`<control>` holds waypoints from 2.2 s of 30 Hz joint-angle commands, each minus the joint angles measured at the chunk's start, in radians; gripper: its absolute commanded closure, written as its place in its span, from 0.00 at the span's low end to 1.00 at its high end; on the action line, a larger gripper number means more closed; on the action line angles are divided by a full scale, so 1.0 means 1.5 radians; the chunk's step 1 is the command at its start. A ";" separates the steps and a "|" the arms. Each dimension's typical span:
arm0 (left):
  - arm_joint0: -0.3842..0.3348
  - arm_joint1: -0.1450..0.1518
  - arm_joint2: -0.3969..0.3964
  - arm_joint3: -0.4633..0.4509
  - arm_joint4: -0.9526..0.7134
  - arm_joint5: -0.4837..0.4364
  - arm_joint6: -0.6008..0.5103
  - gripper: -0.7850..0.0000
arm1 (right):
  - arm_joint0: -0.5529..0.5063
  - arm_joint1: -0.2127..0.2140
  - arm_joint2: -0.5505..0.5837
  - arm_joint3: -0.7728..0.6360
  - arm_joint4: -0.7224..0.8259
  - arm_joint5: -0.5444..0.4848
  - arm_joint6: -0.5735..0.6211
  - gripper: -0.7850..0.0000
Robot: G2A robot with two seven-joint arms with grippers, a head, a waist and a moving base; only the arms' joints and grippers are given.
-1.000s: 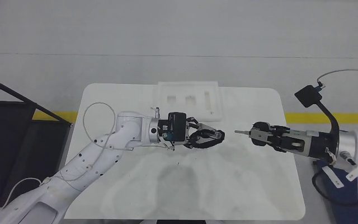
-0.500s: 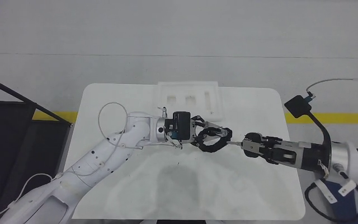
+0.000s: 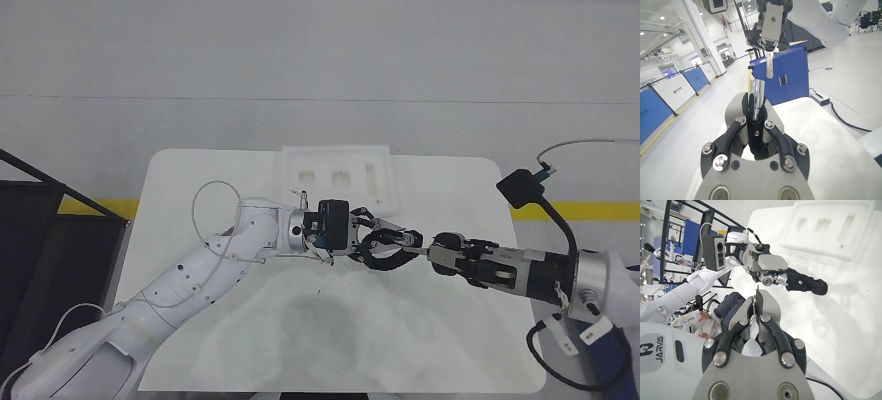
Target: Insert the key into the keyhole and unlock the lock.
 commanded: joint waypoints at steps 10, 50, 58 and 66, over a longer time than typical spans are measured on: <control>0.006 -0.010 -0.012 0.015 0.010 -0.019 0.007 1.00 | 0.012 0.010 0.004 0.000 -0.013 -0.015 0.003 1.00; 0.012 -0.036 -0.040 0.029 0.044 -0.087 0.008 1.00 | -0.001 0.038 -0.005 0.001 -0.034 -0.047 0.000 1.00; 0.007 -0.040 -0.045 0.024 0.064 -0.090 -0.006 1.00 | 0.014 0.045 -0.021 0.001 -0.053 -0.041 0.008 1.00; 0.008 -0.041 -0.054 0.020 0.073 -0.092 -0.031 1.00 | 0.033 0.051 -0.043 0.004 -0.082 -0.024 0.019 1.00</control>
